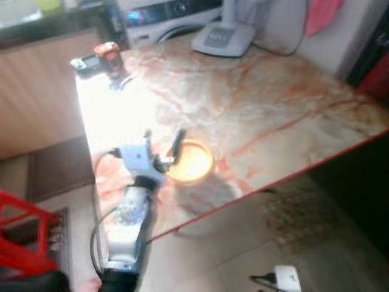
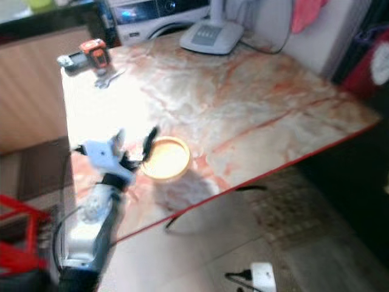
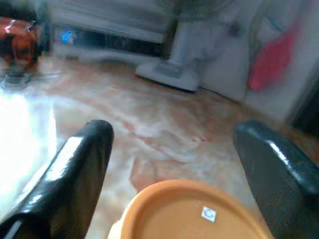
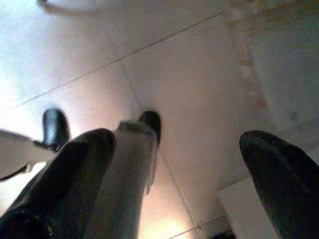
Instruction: Restocking fridge
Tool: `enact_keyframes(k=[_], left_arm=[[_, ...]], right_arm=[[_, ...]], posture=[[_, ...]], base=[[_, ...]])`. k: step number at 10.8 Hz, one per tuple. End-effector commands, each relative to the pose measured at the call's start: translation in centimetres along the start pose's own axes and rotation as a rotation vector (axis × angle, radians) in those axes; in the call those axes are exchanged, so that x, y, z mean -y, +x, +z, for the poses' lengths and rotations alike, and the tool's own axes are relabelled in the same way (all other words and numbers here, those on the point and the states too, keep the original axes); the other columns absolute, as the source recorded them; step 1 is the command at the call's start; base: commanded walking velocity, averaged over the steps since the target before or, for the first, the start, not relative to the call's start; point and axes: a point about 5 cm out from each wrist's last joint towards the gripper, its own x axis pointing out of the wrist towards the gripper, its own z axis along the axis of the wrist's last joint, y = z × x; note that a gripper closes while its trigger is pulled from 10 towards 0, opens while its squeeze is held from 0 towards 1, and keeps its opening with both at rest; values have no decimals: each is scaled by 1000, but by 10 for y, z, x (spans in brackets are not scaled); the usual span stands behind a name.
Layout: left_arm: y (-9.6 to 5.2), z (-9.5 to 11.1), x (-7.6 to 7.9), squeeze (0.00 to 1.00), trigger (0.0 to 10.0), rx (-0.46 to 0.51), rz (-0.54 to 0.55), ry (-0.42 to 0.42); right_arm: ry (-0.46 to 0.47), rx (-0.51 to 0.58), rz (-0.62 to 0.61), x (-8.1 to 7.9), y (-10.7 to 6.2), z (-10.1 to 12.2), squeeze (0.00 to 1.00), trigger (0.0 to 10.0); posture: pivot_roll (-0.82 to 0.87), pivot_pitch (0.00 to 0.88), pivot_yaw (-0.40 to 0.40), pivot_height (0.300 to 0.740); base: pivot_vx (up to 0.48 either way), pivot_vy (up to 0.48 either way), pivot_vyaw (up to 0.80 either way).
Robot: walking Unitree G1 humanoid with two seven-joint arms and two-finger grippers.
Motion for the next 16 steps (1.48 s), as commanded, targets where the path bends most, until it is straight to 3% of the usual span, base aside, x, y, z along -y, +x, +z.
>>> enact_keyframes(k=[1,3,6,7,8,10,11,13,16], left_arm=[[0,4,-7,0,10000,4,104,-148],[-4,2,2,0,10000,-15,69,-146],[-3,-5,-17,0,10000,-90,171,-258],[-3,-9,-21,239,10000,-108,192,-284],[-1,-15,-37,1000,10000,-148,221,-293],[2,-19,-41,1000,10000,-187,205,-287],[5,-23,-41,0,10000,-212,184,-285],[9,-36,-27,0,10000,-271,95,-305],[12,-44,-16,0,10000,-291,55,-322]], right_arm=[[16,-40,7,-4,-1,-12,0,10000],[9,-41,5,-4,-1,-12,0,10000],[5,-42,4,-4,-1,-11,0,10000],[5,-42,4,-4,-1,-11,0,10000],[4,-41,4,-4,-1,-11,0,10000],[-1,-41,3,-4,-1,-11,0,10000],[-6,-40,3,-4,-1,-11,0,10000],[-9,-38,1,-3,-1,-11,0,10000],[-7,-35,1,-4,-1,-11,0,10000]], posture=[[17,122,35,740],[12,129,31,740],[18,128,27,740],[14,128,26,740],[10,123,26,740],[9,112,25,740],[5,106,25,740],[0,97,25,740],[-5,96,25,740]], base=[[0,0,0],[0,0,0],[0,0,0],[0,0,0],[0,0,0],[0,0,0],[0,0,0],[0,0,0],[0,0,0]])
